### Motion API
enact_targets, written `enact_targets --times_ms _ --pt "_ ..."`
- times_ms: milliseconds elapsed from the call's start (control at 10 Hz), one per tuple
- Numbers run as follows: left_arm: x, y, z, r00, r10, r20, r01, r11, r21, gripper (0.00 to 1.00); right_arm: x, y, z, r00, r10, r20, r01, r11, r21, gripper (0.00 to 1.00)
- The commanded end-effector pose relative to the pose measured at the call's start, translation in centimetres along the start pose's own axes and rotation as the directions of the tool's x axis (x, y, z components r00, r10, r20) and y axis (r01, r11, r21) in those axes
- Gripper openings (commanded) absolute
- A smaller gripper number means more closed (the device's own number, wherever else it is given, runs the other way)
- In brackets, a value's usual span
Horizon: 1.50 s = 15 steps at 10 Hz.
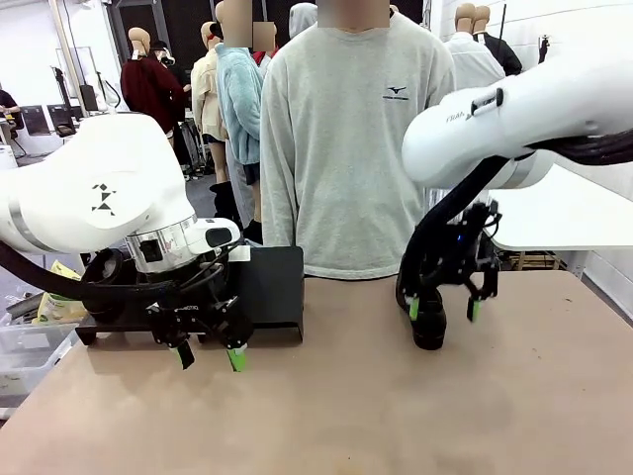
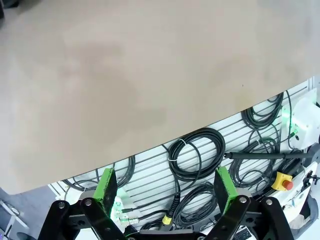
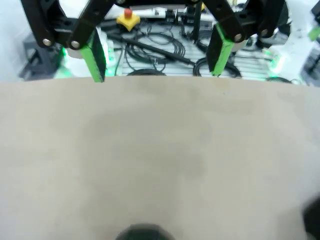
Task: Organize the shoes by placing them on the stand.
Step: Pick up one Shoe and place it in the middle of the table.
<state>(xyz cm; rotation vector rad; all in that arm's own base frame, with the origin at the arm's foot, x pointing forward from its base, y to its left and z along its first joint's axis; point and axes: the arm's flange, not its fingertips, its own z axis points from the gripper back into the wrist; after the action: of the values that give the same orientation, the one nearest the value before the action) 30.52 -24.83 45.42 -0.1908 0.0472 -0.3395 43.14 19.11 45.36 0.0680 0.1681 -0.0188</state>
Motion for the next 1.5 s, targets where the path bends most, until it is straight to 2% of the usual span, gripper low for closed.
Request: enact_targets --times_ms 0,200,400,700,1100,1400 --pt "-0.3 0.3 0.0 1.000 -0.001 -0.004 0.001 1.000 -0.014 1.00 4.1 1.4 0.8 0.998 0.020 0.065 -0.019 0.999 -0.026 1.00" --pt "-0.3 0.3 0.0 1.000 -0.001 -0.004 0.001 1.000 -0.014 1.00 9.1 2.9 1.3 0.992 0.087 0.088 -0.086 0.996 -0.022 1.00" --pt "-0.3 0.3 0.0 1.000 -0.001 -0.004 0.001 1.000 -0.014 1.00 11.9 4.9 -0.1 0.992 0.089 0.086 -0.085 0.995 -0.049 1.00" --pt "-0.3 0.3 0.0 1.000 -0.001 -0.004 0.001 1.000 -0.014 1.00 15.3 6.0 -3.4 0.995 0.093 0.048 -0.088 0.992 -0.087 1.00" --pt "-0.3 0.3 0.0 1.000 -0.001 -0.004 0.001 1.000 -0.014 1.00 16.8 6.1 -7.8 0.998 0.064 0.025 -0.061 0.993 -0.103 1.00" --pt "-0.3 0.3 0.0 1.000 -0.001 -0.004 0.001 1.000 -0.014 1.00 16.8 6.1 -9.2 0.998 0.066 0.021 -0.063 0.989 -0.130 1.00"
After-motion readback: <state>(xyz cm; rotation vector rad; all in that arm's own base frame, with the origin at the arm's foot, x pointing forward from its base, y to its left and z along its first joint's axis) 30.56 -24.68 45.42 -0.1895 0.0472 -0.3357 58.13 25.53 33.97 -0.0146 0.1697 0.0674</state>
